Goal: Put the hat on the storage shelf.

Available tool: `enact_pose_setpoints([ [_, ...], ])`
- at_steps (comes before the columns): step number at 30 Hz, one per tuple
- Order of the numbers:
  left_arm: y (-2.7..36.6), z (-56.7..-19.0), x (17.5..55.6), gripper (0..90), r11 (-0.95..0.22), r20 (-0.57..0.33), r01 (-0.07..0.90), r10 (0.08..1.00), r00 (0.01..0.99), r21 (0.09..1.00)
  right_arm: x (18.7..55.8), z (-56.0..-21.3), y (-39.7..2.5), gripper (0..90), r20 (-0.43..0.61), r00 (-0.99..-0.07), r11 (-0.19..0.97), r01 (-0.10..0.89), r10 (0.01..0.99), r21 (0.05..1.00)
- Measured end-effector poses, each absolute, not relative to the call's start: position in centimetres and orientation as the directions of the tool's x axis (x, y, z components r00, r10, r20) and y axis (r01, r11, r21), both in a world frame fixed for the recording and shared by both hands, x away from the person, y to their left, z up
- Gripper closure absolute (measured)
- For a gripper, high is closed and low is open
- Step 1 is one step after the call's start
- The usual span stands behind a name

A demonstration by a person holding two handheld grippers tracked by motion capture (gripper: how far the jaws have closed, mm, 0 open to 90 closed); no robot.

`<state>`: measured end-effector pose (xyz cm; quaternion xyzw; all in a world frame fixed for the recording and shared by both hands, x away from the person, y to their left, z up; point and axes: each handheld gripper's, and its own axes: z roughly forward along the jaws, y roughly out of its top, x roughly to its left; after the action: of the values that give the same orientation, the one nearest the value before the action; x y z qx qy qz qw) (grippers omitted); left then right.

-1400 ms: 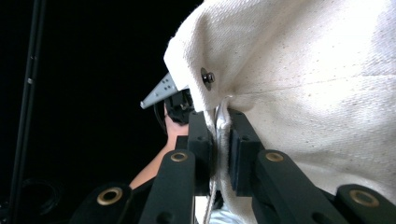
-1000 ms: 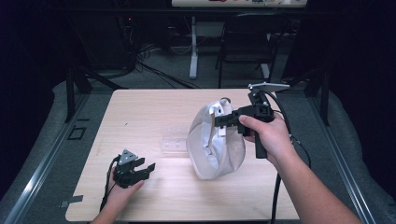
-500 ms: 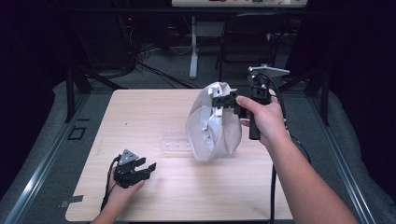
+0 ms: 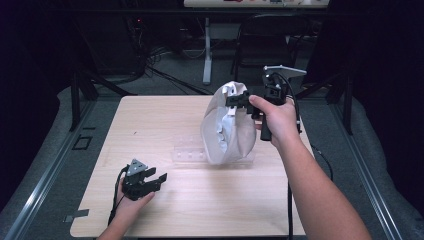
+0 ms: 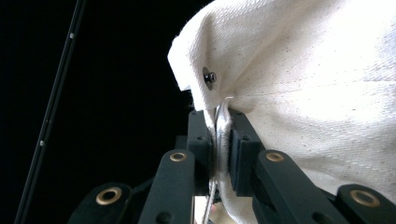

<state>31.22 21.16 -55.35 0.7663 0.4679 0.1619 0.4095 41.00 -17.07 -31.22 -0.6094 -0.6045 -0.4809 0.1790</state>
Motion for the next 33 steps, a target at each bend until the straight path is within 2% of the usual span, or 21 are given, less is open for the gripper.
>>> enact_pose_setpoints([
  [5, 20.7, -54.9, 31.3, 46.8, -0.235, -0.128, 0.571, 0.842, 0.524, 0.787, 41.6, -31.4, -17.2, 81.6, 0.801, -0.179, -0.223, 0.905, 0.571, 0.361],
  [12, 18.4, -53.5, 31.8, 46.8, -0.232, -0.168, 0.547, 0.794, 0.584, 0.804, 42.1, -31.6, -17.3, 81.7, 0.802, -0.160, -0.248, 0.900, 0.575, 0.358],
  [17, 13.4, -52.0, 32.3, 49.0, -0.293, -0.108, 0.452, 0.730, 0.675, 0.842, 42.2, -31.6, -17.4, 81.7, 0.806, -0.154, -0.267, 0.893, 0.572, 0.361],
  [21, 10.6, -51.4, 32.6, 52.5, -0.333, -0.055, 0.401, 0.708, 0.704, 0.854, 42.3, -31.7, -17.4, 81.7, 0.805, -0.153, -0.266, 0.895, 0.573, 0.359],
  [30, 6.9, -50.7, 33.6, 51.5, -0.367, -0.027, 0.384, 0.692, 0.721, 0.847, 42.5, -31.6, -17.4, 81.6, 0.810, -0.151, -0.274, 0.893, 0.567, 0.358],
  [33, 5.8, -50.9, 34.0, 54.1, -0.397, 0.013, 0.382, 0.707, 0.707, 0.834, 42.4, -31.5, -17.3, 81.6, 0.811, -0.152, -0.278, 0.890, 0.565, 0.360],
])
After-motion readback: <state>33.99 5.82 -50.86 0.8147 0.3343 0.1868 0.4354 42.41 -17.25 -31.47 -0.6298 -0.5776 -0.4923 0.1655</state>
